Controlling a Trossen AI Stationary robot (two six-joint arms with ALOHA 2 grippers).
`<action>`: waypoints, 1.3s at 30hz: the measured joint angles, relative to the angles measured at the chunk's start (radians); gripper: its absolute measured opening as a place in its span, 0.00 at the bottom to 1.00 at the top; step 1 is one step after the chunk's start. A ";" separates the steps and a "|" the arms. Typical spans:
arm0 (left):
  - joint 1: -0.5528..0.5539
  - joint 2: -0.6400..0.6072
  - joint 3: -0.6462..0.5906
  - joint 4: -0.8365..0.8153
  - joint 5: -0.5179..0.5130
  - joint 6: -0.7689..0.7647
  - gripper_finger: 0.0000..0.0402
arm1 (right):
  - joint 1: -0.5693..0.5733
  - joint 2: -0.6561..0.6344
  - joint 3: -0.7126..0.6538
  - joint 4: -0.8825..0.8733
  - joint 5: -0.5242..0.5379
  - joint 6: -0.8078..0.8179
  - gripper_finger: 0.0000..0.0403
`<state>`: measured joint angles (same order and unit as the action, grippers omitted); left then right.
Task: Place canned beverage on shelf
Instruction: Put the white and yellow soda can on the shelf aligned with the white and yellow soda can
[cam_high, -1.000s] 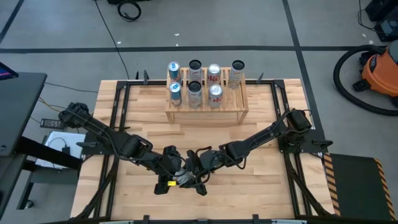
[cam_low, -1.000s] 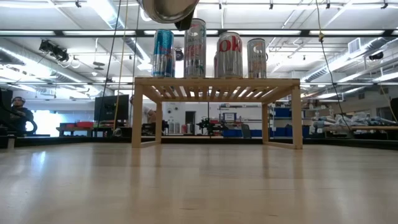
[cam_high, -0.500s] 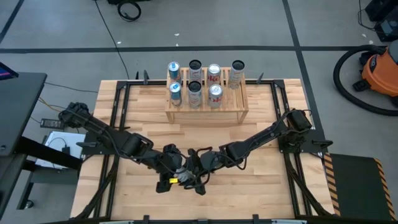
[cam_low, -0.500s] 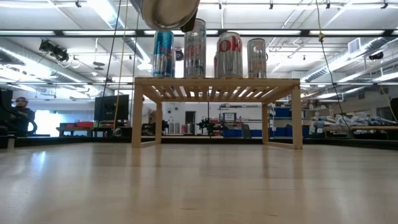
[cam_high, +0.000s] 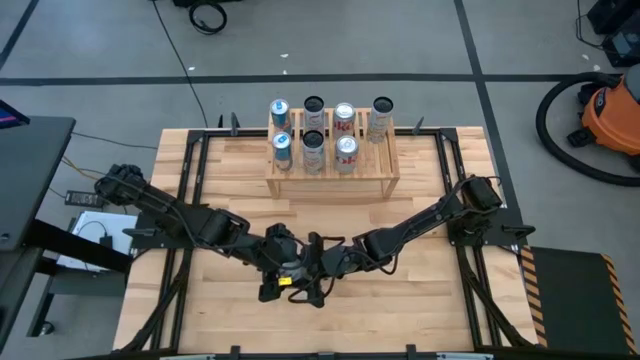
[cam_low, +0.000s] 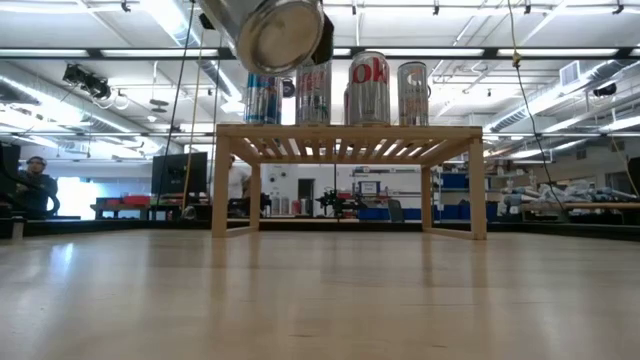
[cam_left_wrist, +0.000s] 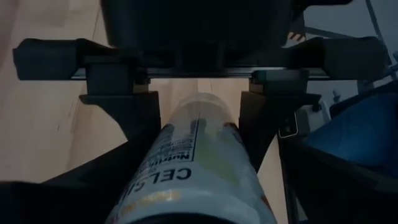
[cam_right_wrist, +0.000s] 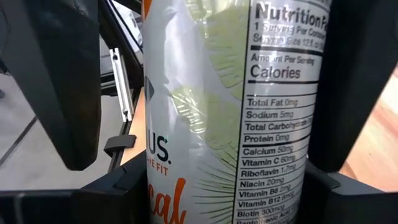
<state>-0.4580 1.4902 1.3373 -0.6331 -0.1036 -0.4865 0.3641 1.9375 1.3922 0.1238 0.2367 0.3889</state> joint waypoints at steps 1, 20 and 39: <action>0.000 0.000 0.000 0.000 0.000 0.000 0.92 | 0.000 -0.004 0.000 -0.008 0.002 0.008 0.63; 0.082 -0.022 0.000 0.174 -0.027 0.035 0.92 | 0.014 -0.186 -0.001 -0.322 0.108 -0.076 0.63; 0.145 -0.183 0.000 0.131 -0.014 0.184 0.92 | 0.013 -0.406 -0.001 -0.596 0.338 -0.163 0.63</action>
<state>-0.3126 1.3077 1.3376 -0.5020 -0.1173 -0.3023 0.3768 1.5315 1.3911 -0.4722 0.5749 0.2254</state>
